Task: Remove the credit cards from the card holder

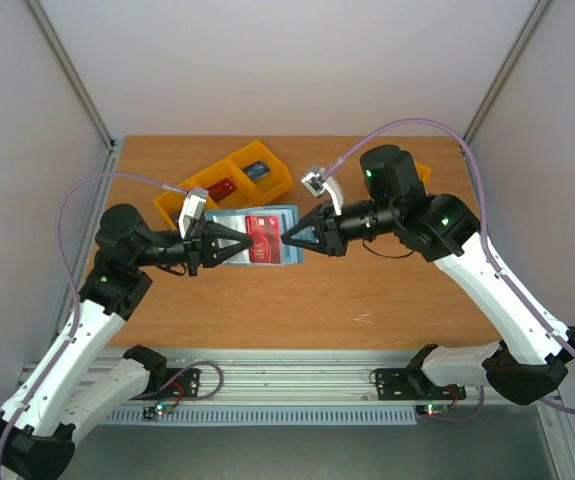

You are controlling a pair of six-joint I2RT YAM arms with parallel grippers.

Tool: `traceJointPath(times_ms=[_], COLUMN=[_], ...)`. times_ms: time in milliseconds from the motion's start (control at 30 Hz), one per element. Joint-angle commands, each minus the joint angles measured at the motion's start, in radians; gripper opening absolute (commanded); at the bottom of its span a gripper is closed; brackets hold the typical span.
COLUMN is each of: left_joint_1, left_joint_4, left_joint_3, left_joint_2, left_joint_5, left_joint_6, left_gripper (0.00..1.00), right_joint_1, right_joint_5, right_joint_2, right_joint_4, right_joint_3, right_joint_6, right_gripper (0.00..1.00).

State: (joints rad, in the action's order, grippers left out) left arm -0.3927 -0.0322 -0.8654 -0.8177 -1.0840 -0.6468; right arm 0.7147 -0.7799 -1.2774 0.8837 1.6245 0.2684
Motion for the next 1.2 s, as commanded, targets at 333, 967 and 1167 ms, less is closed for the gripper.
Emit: traceJointPath(times_ms=[333,967,1167], left_joint_1=[0.014,-0.002,-0.019], left_joint_4=[-0.010,-0.087,-0.091], left_joint_3=[-0.006,0.000,-0.009], left_joint_2=[0.012,-0.026,-0.044], left_joint_5=[-0.021,0.004,0.005], left_joint_6=[0.029,-0.004,-0.003], left_gripper=[0.00,0.18,0.19], right_joint_1=[-0.059,-0.055,-0.055], right_joint_5=[-0.013,-0.105,-0.107], right_joint_2=[0.062,0.001,-0.002], right_joint_4=[0.053,-0.005,-0.005], right_joint_3=[-0.018,0.000,-0.001], right_joint_6=[0.021,-0.032,-0.029], right_gripper=[0.01,0.01,0.01])
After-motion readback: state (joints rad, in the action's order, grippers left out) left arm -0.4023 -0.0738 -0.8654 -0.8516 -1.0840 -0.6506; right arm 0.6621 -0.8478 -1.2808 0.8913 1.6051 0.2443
